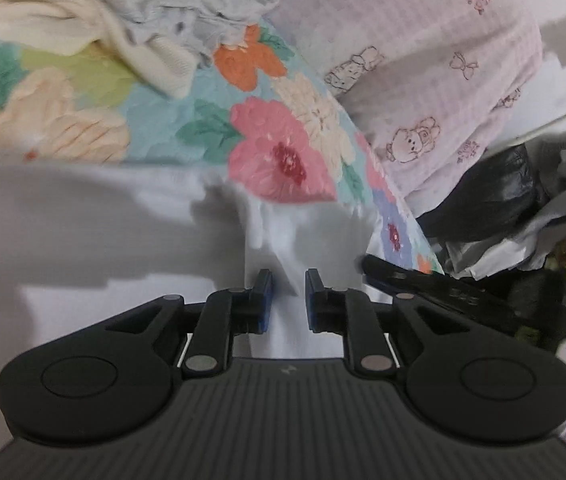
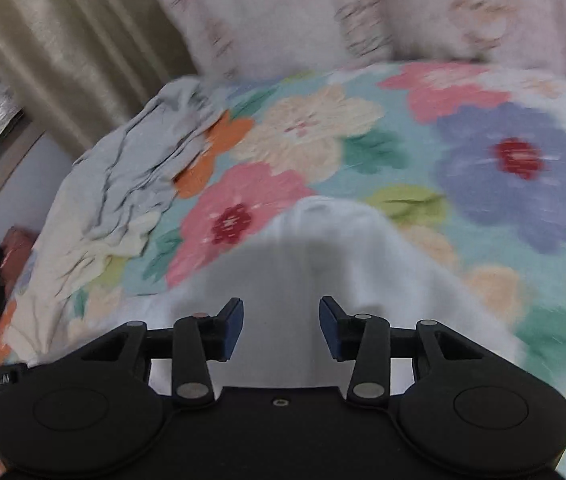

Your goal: Fold clothes

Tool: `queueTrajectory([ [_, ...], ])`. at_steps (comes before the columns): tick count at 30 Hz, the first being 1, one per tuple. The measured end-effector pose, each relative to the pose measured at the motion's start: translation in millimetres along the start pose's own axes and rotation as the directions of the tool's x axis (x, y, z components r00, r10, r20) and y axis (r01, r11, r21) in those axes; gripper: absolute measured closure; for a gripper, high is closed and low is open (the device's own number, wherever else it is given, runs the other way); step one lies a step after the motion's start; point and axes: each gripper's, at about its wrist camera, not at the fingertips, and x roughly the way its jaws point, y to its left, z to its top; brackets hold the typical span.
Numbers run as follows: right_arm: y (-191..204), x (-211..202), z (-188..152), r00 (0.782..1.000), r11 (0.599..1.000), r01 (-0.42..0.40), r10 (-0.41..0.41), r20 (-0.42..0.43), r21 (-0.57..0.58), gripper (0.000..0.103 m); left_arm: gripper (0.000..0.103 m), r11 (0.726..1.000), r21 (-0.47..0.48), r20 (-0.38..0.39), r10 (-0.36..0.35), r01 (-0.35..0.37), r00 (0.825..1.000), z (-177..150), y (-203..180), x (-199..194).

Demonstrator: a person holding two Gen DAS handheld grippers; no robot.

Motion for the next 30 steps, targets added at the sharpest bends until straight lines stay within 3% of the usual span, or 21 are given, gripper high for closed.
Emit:
queueTrajectory([
  [1, -1.5, 11.7, 4.8, 1.000, 1.000, -0.024, 0.024, -0.019, -0.013, 0.069, 0.085, 1.000, 0.017, -0.005, 0.007, -0.007, 1.000, 3.4, -0.1, 7.7],
  [2, 2.0, 19.7, 9.1, 1.000, 0.998, 0.024, -0.024, -0.012, -0.062, 0.097, 0.085, 0.999, 0.034, -0.010, 0.016, -0.015, 1.000, 6.7, -0.1, 15.4],
  [4, 8.2, 27.7, 21.4, 0.996, 0.982, 0.091, -0.086, 0.039, -0.165, 0.099, 0.090, 0.998, 0.055, 0.001, 0.026, -0.026, 1.000, 12.1, 1.2, 27.7],
  [6, 7.9, 16.6, 37.8, 0.988, 0.982, 0.078, -0.054, 0.143, -0.170, 0.099, 0.094, 0.998, 0.060, 0.034, 0.030, -0.032, 0.999, 14.4, 3.3, 34.2],
  [9, 3.4, 17.8, 56.6, 0.990, 0.991, 0.029, -0.010, 0.138, -0.130, 0.097, 0.094, 0.996, 0.069, 0.067, 0.046, -0.051, 0.997, 13.6, 5.2, 40.5],
  [10, 4.0, 24.6, 58.0, 0.995, 0.990, 0.039, -0.025, 0.101, -0.135, 0.095, 0.094, 0.996, 0.067, 0.067, 0.059, -0.063, 0.996, 12.5, 6.0, 42.8],
  [13, 9.8, 26.6, 51.6, 0.985, 0.977, 0.168, -0.160, 0.070, -0.132, 0.076, 0.094, 0.995, 0.071, 0.096, 0.069, -0.076, 0.993, 8.0, 6.5, 35.5],
  [17, 13.8, -17.4, 24.4, 0.983, 0.990, 0.132, -0.125, 0.136, -0.050, 0.071, 0.083, 0.983, 0.117, 0.154, 0.119, -0.138, 0.981, 3.4, -4.3, 10.0],
  [19, 18.5, -39.7, 3.0, 0.991, 1.000, 0.024, -0.022, 0.131, -0.007, 0.068, 0.081, 0.973, 0.148, 0.161, 0.153, -0.177, 0.975, 1.0, -10.4, -7.2],
  [21, 27.7, -58.5, -22.0, 0.992, 0.997, -0.072, 0.069, 0.108, 0.024, 0.063, 0.071, 0.960, 0.168, 0.151, 0.198, -0.222, 0.969, -6.9, -11.1, -30.9],
  [22, 37.8, -69.7, -41.1, 0.991, 0.994, -0.104, 0.101, 0.091, 0.022, 0.061, 0.065, 0.952, 0.171, 0.146, 0.231, -0.254, 0.962, -13.0, -10.3, -45.4],
  [26, 82.4, -94.8, -106.2, 0.976, 0.976, -0.210, 0.213, 0.049, -0.064, 0.057, 0.062, 0.907, 0.202, 0.128, 0.349, -0.369, 0.928, -47.1, 0.2, -108.6],
  [28, 106.9, -100.9, -136.6, 0.973, 0.968, -0.225, 0.229, 0.021, -0.110, 0.057, 0.062, 0.874, 0.191, 0.120, 0.431, -0.447, 0.894, -67.1, 15.0, -144.0],
  [30, 132.3, -105.4, -164.7, 0.979, 0.967, -0.199, 0.202, 0.002, -0.162, 0.057, 0.062, 0.828, 0.167, 0.105, 0.524, -0.535, 0.845, -82.8, 30.1, -176.0],
])
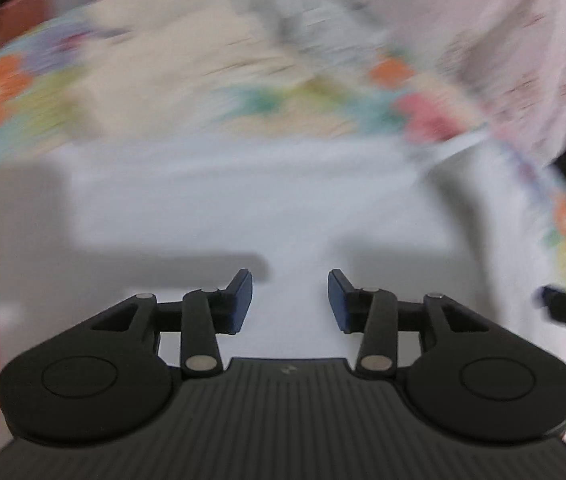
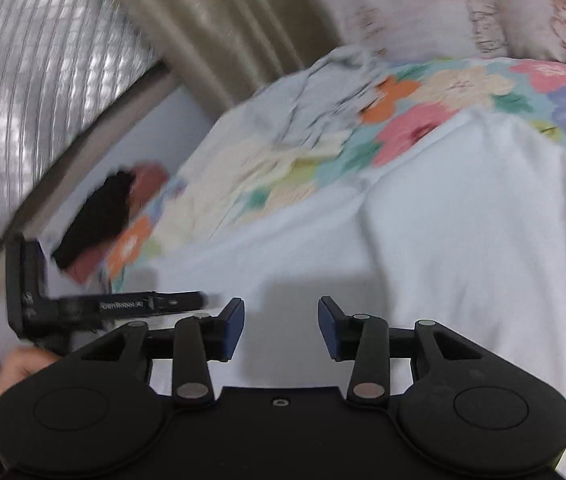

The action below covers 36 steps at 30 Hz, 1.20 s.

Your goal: Fold clothes

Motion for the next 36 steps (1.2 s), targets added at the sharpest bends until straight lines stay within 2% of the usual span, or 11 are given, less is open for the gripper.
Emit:
queueTrajectory([
  [4, 41.6, -4.1, -40.0, 1.000, 1.000, -0.017, 0.017, 0.012, 0.002, 0.056, 0.062, 0.990, -0.071, -0.045, 0.117, -0.120, 0.992, -36.3, 60.0, -44.8],
  [10, 127.5, -1.8, -129.4, 0.988, 0.969, -0.124, 0.100, -0.121, -0.212, 0.056, 0.061, 0.961, -0.276, -0.060, 0.011, -0.027, 0.998, -78.4, 133.1, -81.7],
  [14, 187.5, 2.7, -192.8, 0.947, 0.843, -0.270, 0.145, -0.286, -0.465, 0.056, 0.045, 0.968, -0.249, -0.080, 0.011, -0.030, 0.997, -102.7, 150.1, -86.9],
  [18, 219.6, 9.2, -236.4, 0.937, 0.661, -0.297, 0.062, -0.345, -0.689, 0.055, 0.042, 0.910, -0.393, -0.108, -0.188, 0.132, 0.976, -129.7, 176.5, -74.0],
  [21, 213.9, 24.0, -241.1, 0.924, 0.679, -0.291, 0.016, -0.382, -0.674, 0.054, 0.048, 0.840, -0.482, -0.056, -0.313, 0.249, 0.948, -142.0, 195.5, -69.8],
  [23, 212.1, 26.0, -243.0, 0.920, 0.675, -0.300, 0.017, -0.392, -0.674, 0.052, 0.083, 0.790, -0.520, -0.026, -0.394, 0.324, 0.919, -145.4, 199.7, -67.1],
  [24, 212.5, 26.5, -243.6, 0.920, 0.667, -0.303, 0.018, -0.392, -0.681, 0.050, 0.086, 0.768, -0.532, -0.013, -0.429, 0.357, 0.903, -146.5, 199.9, -64.4],
  [29, 215.4, 33.8, -254.6, 0.934, 0.634, -0.295, 0.032, -0.356, -0.715, 0.045, 0.090, 0.842, -0.396, 0.010, -0.394, 0.366, 0.919, -139.7, 171.9, -71.0],
  [31, 219.0, 36.7, -256.3, 0.943, 0.605, -0.284, 0.038, -0.329, -0.744, 0.059, 0.090, 0.838, -0.379, 0.034, -0.411, 0.393, 0.911, -134.6, 167.8, -71.8],
  [33, 215.6, 40.0, -242.8, 0.947, 0.654, -0.271, 0.049, -0.318, -0.706, 0.096, 0.090, 0.837, -0.371, 0.051, -0.413, 0.401, 0.909, -132.8, 166.0, -73.4],
  [36, 199.8, 38.6, -213.1, 0.955, 0.764, -0.244, 0.084, -0.283, -0.597, 0.098, 0.090, 0.826, -0.372, 0.080, -0.426, 0.424, 0.901, -128.3, 165.7, -73.5],
])
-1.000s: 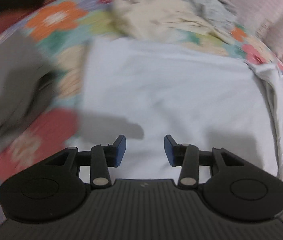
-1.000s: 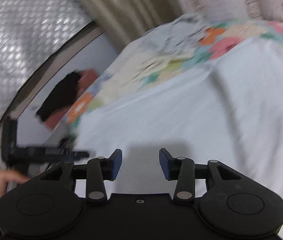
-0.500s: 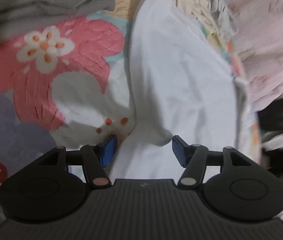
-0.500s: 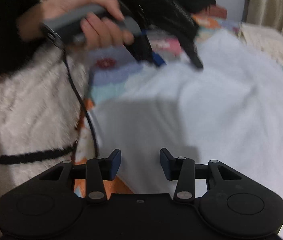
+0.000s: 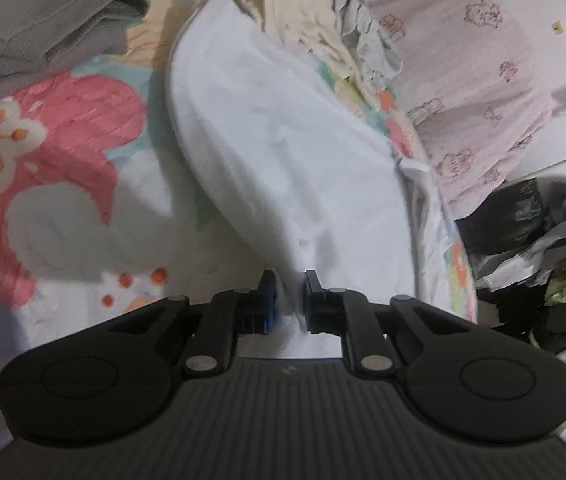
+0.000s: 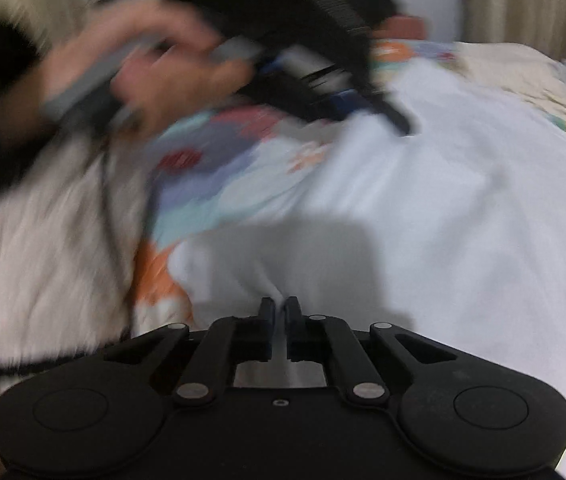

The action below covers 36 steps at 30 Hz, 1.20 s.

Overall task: Fold clothes
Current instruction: 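Smooth the folded T-shirt with the left gripper while the right gripper releases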

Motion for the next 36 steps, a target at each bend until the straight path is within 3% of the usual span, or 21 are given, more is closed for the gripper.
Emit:
queueTrajectory([
  [4, -41.9, -34.0, 9.4, 0.989, 0.978, 0.077, -0.098, 0.106, 0.193, 0.098, 0.090, 0.996, 0.007, 0.004, -0.088, 0.088, 0.996, 12.5, -17.1, 10.9],
  [8, -90.7, -68.4, 2.2, 0.953, 0.894, 0.197, -0.271, 0.136, 0.402, 0.097, 0.086, 0.989, 0.149, 0.002, -0.025, 0.025, 1.000, 25.2, -51.1, 23.7],
  [13, -133.1, -66.8, -19.3, 0.938, 0.796, 0.282, -0.347, 0.022, 0.536, 0.097, 0.063, 0.995, 0.101, 0.110, -0.016, 0.005, 0.994, 41.6, -32.2, 11.6],
  [16, -144.9, -70.9, -31.4, 0.951, 0.745, 0.229, -0.308, 0.019, 0.627, 0.088, 0.062, 1.000, 0.002, 0.163, 0.009, -0.010, 0.987, 50.3, -7.0, 5.8],
  [18, -144.0, -77.0, -36.4, 0.956, 0.725, 0.174, -0.288, 0.063, 0.667, 0.084, 0.062, 0.996, -0.092, 0.196, 0.040, -0.022, 0.980, 55.4, 12.3, 5.1],
  [19, -145.3, -79.6, -37.7, 0.959, 0.721, 0.130, -0.266, 0.098, 0.680, 0.079, 0.062, 0.993, -0.118, 0.216, 0.038, -0.013, 0.976, 58.0, 17.6, 5.4],
  [21, -148.4, -83.6, -40.6, 0.958, 0.714, 0.031, -0.220, 0.182, 0.699, 0.057, 0.062, 0.990, -0.143, 0.248, 0.026, 0.010, 0.968, 63.5, 23.5, 7.0],
  [24, -151.5, -76.8, -38.7, 0.956, 0.702, -0.046, -0.175, 0.235, 0.710, 0.054, 0.059, 0.991, -0.129, 0.277, 0.015, 0.022, 0.961, 72.4, 22.6, 13.8],
  [26, -145.9, -69.5, -34.3, 0.965, 0.737, -0.024, -0.160, 0.208, 0.675, 0.050, 0.059, 0.995, -0.098, 0.285, 0.053, -0.026, 0.957, 77.6, 18.4, 20.5],
  [28, -138.8, -65.3, -30.3, 0.967, 0.784, 0.061, -0.198, 0.157, 0.618, 0.047, 0.057, 0.992, -0.043, 0.270, 0.123, -0.116, 0.955, 86.0, 11.6, 31.5],
  [30, -133.9, -55.3, -22.6, 0.949, 0.820, 0.189, -0.293, 0.113, 0.540, 0.047, 0.055, 0.980, 0.008, 0.263, 0.190, -0.199, 0.946, 93.4, 5.9, 43.4],
  [32, -143.2, -46.2, -21.3, 0.948, 0.813, 0.195, -0.299, 0.106, 0.548, 0.047, 0.045, 0.969, 0.040, 0.258, 0.224, -0.242, 0.940, 98.3, 5.7, 57.4],
  [35, -154.8, -34.7, -19.7, 0.947, 0.793, 0.201, -0.307, 0.093, 0.575, 0.085, 0.045, 0.974, 0.031, 0.263, 0.208, -0.224, 0.942, 99.9, 13.0, 71.9],
  [36, -152.1, -36.5, -18.2, 0.942, 0.795, 0.210, -0.319, 0.099, 0.569, 0.087, 0.046, 0.979, 0.016, 0.277, 0.192, -0.204, 0.942, 100.8, 15.3, 74.4],
])
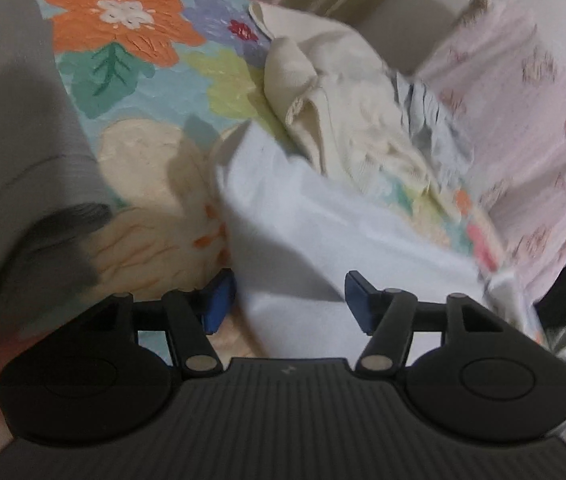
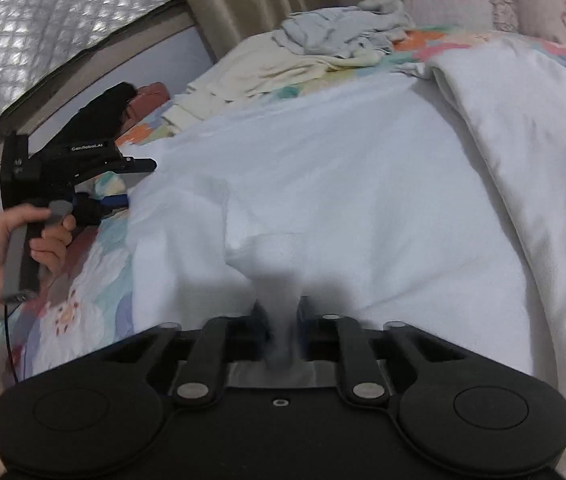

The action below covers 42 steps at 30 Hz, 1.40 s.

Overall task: Fold clothes
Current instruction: 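Smooth the folded T-shirt with the left gripper while the right gripper releases, then grasp the T-shirt edge with the right gripper and lift it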

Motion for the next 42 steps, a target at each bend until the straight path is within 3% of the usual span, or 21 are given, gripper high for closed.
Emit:
queueTrajectory([
  [2, 6.3, -10.8, 1.5, 0.999, 0.999, 0.019, -0.018, 0.038, -0.031, 0.089, 0.095, 0.997, -0.050, -0.040, -0.053, 0.051, 0.998, 4.6, 3.5, 7.0],
  [5, 6.8, -43.4, 6.3, 0.994, 0.999, 0.030, -0.027, 0.105, -0.023, 0.091, 0.095, 0.997, -0.020, -0.045, -0.081, 0.080, 0.996, 2.1, -15.7, 4.7],
  [9, -11.9, -88.9, 13.8, 0.986, 0.998, 0.060, -0.064, 0.153, 0.028, 0.091, 0.095, 0.982, 0.095, -0.060, -0.157, 0.162, 0.986, -2.8, -82.7, -3.8],
  [14, -61.2, -133.0, 17.2, 0.977, 0.993, 0.069, -0.086, 0.196, 0.094, 0.091, 0.095, 0.949, 0.202, -0.077, -0.229, 0.240, 0.970, -7.8, -190.4, 13.9],
  [16, -83.0, -154.4, 15.6, 0.969, 0.990, 0.052, -0.082, 0.232, 0.131, 0.091, 0.095, 0.930, 0.239, -0.085, -0.268, 0.281, 0.960, -11.2, -236.3, 25.6],
  [18, -102.8, -175.7, 9.5, 0.954, 0.981, 0.080, -0.127, 0.271, 0.179, 0.091, 0.095, 0.906, 0.280, -0.103, -0.301, 0.318, 0.948, -17.5, -281.7, 35.6],
  [23, -153.7, -201.9, -20.3, 0.922, 0.929, 0.177, -0.271, 0.276, 0.324, 0.091, 0.095, 0.830, 0.366, -0.222, -0.363, 0.422, 0.905, -71.4, -400.5, 84.5],
  [25, -173.7, -202.9, -32.7, 0.911, 0.897, 0.218, -0.328, 0.251, 0.384, 0.091, 0.094, 0.823, 0.383, -0.261, -0.339, 0.419, 0.904, -99.4, -436.7, 110.7],
  [26, -183.7, -203.4, -38.8, 0.904, 0.879, 0.237, -0.356, 0.237, 0.414, 0.091, 0.093, 0.827, 0.393, -0.258, -0.321, 0.402, 0.911, -111.4, -450.2, 119.8],
  [28, -198.6, -198.0, -47.8, 0.891, 0.853, 0.261, -0.393, 0.227, 0.453, 0.091, 0.090, 0.830, 0.415, -0.246, -0.292, 0.373, 0.924, -135.7, -467.2, 134.5],
  [29, -204.5, -193.0, -50.0, 0.896, 0.846, 0.266, -0.394, 0.205, 0.463, 0.091, 0.090, 0.833, 0.414, -0.249, -0.285, 0.368, 0.926, -143.8, -469.9, 139.1],
  [33, -221.3, -187.0, -63.2, 0.905, 0.822, 0.265, -0.392, 0.164, 0.505, 0.091, 0.083, 0.855, 0.338, -0.268, -0.314, 0.395, 0.911, -156.5, -462.7, 138.5],
  [34, -223.7, -187.1, -63.7, 0.903, 0.818, 0.268, -0.398, 0.163, 0.509, 0.091, 0.083, 0.851, 0.316, -0.274, -0.342, 0.420, 0.899, -156.5, -458.1, 134.9],
  [36, -227.6, -187.2, -63.4, 0.899, 0.811, 0.284, -0.410, 0.152, 0.511, 0.084, 0.081, 0.843, 0.321, -0.284, -0.349, 0.432, 0.893, -155.5, -445.4, 125.8],
  [40, -232.6, -193.8, -70.0, 0.868, 0.780, 0.376, -0.486, 0.106, 0.500, 0.080, 0.073, 0.859, 0.398, -0.308, -0.206, 0.322, 0.929, -165.7, -411.3, 97.3],
  [42, -237.5, -197.4, -74.3, 0.877, 0.775, 0.349, -0.468, 0.107, 0.526, 0.078, 0.072, 0.865, 0.427, -0.328, -0.122, 0.263, 0.937, -172.6, -384.0, 84.0],
])
